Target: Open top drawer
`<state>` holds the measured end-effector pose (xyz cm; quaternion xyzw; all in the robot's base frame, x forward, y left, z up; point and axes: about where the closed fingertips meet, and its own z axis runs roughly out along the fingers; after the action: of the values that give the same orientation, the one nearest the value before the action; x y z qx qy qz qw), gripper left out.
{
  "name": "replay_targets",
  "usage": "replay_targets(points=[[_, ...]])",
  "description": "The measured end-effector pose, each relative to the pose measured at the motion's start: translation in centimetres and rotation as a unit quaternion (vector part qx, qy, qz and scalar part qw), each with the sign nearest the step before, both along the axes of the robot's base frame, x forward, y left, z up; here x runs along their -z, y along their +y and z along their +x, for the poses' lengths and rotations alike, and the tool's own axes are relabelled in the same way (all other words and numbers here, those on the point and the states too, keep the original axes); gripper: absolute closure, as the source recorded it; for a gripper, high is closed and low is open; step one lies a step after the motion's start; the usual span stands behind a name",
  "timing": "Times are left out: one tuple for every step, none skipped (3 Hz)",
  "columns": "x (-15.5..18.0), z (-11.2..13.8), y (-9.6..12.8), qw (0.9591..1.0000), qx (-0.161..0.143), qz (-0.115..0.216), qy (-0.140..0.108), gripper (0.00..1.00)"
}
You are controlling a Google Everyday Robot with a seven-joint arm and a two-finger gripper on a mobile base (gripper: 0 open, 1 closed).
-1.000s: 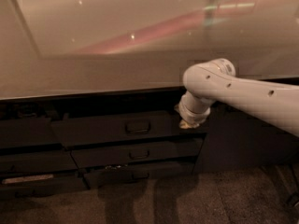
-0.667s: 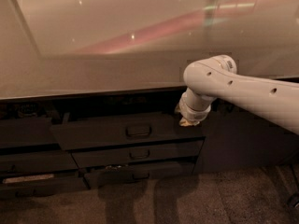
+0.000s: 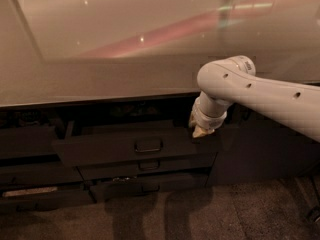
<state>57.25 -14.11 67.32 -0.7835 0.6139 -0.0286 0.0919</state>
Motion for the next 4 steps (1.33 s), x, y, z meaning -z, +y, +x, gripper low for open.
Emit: replay_targets(points=[[-0.2, -0.6, 0.2, 1.0, -0.004, 0.007, -0.005, 1.0], [-0.2, -0.9, 0.3, 0.9999, -0.006, 0.009, -0.004, 1.0], [0.0, -1.4, 0.3, 0.9999, -0.008, 0.011, -0.002, 1.0], [0.1, -2.2, 0.5, 0.9998, -0.013, 0.015, 0.001, 1.0]])
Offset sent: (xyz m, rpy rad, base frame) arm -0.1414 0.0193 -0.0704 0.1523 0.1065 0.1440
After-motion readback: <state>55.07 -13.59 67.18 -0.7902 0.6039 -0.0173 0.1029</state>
